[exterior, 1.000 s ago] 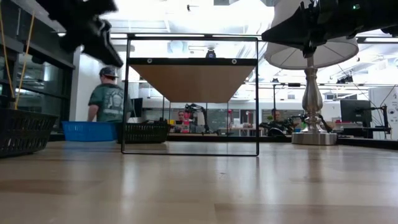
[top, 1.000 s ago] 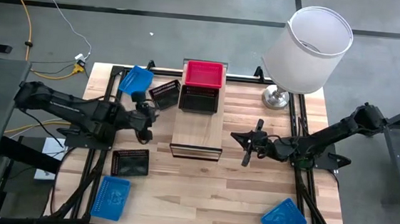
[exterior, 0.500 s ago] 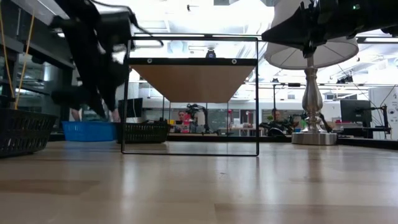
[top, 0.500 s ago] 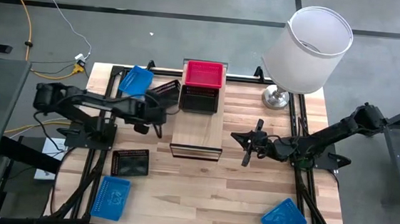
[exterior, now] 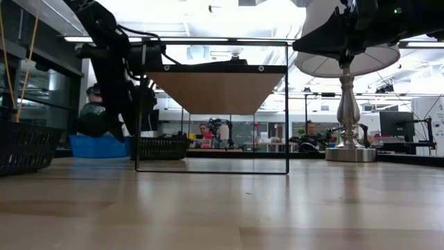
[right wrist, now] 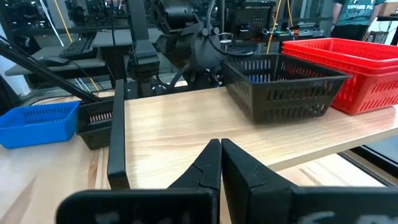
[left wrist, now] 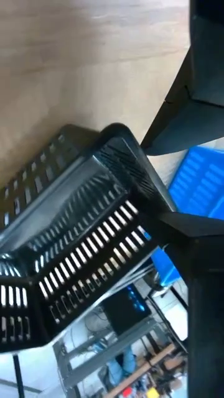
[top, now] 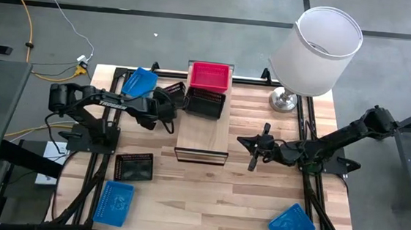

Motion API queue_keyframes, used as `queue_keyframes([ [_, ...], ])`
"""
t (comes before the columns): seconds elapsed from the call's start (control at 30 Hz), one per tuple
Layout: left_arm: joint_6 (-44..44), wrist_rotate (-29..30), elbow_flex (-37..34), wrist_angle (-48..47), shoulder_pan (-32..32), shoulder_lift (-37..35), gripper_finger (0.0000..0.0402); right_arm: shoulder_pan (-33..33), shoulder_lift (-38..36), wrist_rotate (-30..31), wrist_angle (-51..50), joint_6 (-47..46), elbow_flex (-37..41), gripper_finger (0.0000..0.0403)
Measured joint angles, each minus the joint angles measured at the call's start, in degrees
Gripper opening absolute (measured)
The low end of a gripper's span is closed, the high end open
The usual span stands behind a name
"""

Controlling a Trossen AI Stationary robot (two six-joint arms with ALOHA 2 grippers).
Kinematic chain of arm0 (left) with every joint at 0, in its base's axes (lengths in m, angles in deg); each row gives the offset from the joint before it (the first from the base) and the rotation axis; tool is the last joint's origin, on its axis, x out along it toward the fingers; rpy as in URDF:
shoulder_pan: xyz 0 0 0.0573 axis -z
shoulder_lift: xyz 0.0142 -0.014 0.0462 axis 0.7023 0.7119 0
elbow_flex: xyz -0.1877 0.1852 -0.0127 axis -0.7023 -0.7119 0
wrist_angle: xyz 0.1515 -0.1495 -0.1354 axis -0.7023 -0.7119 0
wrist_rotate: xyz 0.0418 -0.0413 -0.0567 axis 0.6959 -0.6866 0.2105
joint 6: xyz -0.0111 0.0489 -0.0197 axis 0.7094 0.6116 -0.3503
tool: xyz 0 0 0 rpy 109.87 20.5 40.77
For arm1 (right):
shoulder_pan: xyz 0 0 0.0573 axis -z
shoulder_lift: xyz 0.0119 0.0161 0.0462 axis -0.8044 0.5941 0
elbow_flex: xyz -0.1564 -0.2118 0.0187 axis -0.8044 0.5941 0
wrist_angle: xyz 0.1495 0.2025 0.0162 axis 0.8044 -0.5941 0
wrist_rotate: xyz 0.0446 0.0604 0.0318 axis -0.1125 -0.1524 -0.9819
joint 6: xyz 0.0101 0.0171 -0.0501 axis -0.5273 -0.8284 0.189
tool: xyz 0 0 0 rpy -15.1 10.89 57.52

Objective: Stack baskets on shelf by color
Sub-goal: Stack the top black bin on top of the black bin on the shelf

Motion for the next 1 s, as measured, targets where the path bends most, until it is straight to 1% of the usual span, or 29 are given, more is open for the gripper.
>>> queue_keyframes([
  [0.13,1.29,-0.51,0.00,-0.11,-1.49,0.00,0.0147,0.00,0.00,0.33,-0.08,-0.53,0.00,0.0000],
  [0.37,-1.14,-2.86,0.00,-0.26,-2.05,0.00,0.0140,0.01,0.02,0.44,-0.35,-0.52,0.00,0.0000],
  [0.5,-2.00,-2.83,0.00,-0.24,-1.52,0.00,0.0110,0.00,0.02,0.44,-0.35,-0.47,0.00,0.0000],
  [0.6,-2.16,-2.75,0.00,-0.26,-1.51,0.00,0.0070,0.00,0.02,0.46,-0.35,-0.49,0.00,0.0000],
  [0.7,-3.27,-2.63,0.00,-0.25,-1.40,0.00,0.0022,0.00,0.02,0.46,-0.33,-0.51,0.00,0.0000],
  [0.73,-3.99,-2.65,0.00,-0.29,-1.27,0.00,0.0013,0.00,0.02,0.46,-0.33,-0.51,0.00,0.0000],
  [0.77,-4.45,-2.62,-0.04,-0.33,-1.13,0.00,0.0009,0.00,0.02,0.46,-0.33,-0.51,0.00,0.0000],
  [0.9,-5.26,-2.22,-0.03,-0.80,0.46,-0.02,0.0014,0.01,0.02,0.46,-0.33,-0.35,0.00,0.0000],
  [1.0,-7.27,-1.76,0.34,-2.72,2.29,-0.02,0.0006,0.00,0.02,0.46,-0.35,-0.35,0.00,0.0000],
])
